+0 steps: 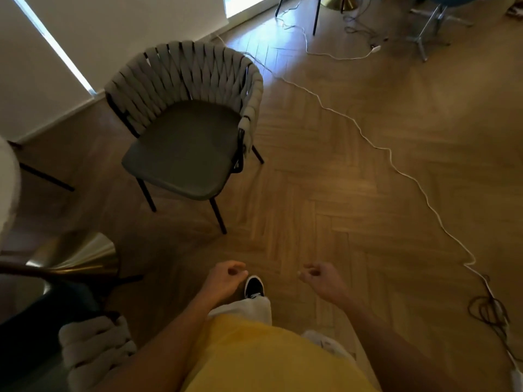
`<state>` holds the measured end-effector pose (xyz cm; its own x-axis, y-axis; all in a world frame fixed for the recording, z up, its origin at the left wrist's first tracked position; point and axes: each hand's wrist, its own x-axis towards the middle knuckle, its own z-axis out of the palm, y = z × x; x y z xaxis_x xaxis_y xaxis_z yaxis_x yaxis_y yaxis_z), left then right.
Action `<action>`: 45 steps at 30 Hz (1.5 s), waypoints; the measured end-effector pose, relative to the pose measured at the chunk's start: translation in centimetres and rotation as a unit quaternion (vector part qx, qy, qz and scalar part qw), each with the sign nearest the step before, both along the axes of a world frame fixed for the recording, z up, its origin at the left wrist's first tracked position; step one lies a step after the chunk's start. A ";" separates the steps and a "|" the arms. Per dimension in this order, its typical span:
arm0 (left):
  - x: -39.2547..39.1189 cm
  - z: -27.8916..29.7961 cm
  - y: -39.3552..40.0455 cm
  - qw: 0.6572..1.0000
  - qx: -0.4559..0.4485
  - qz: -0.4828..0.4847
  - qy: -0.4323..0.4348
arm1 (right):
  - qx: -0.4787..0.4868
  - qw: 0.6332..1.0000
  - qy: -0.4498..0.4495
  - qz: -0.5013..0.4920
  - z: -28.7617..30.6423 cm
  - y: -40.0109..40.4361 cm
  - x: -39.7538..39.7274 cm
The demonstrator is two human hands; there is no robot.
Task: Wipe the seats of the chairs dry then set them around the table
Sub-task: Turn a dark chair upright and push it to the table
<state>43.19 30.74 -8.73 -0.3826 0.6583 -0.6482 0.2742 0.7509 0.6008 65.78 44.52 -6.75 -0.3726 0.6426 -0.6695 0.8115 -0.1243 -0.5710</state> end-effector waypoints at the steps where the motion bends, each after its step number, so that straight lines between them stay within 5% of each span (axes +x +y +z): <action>1: -0.6 0.3 1.8 1.000 0.000 -0.006 -0.002 | 0.003 1.000 0.005 -0.001 0.2 1.5 -0.7; 11: -5.2 1.7 18.8 0.999 0.011 0.013 -0.032 | -0.013 1.000 0.010 0.000 -0.9 16.6 -4.2; 25: -10.1 3.6 39.7 0.980 0.017 0.183 0.076 | 0.040 0.981 0.017 0.190 3.2 42.0 -12.7; 30: -16.0 2.4 44.3 0.960 -0.022 0.186 0.207 | 0.037 0.970 0.023 0.240 2.0 45.5 -17.5; 37: -21.8 -1.4 47.4 0.967 -0.139 0.132 0.168 | 0.021 0.949 -0.009 0.315 0.9 49.0 -25.2; 45: -23.5 -2.2 45.2 0.974 -0.129 0.074 0.170 | 0.059 0.913 -0.034 0.401 0.3 51.7 -35.9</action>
<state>19.66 75.91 -10.90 -0.6825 0.4113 -0.6042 0.3009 0.9115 0.2806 29.87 96.20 -6.40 -0.7153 0.2507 -0.6522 0.6485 0.5859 -0.4860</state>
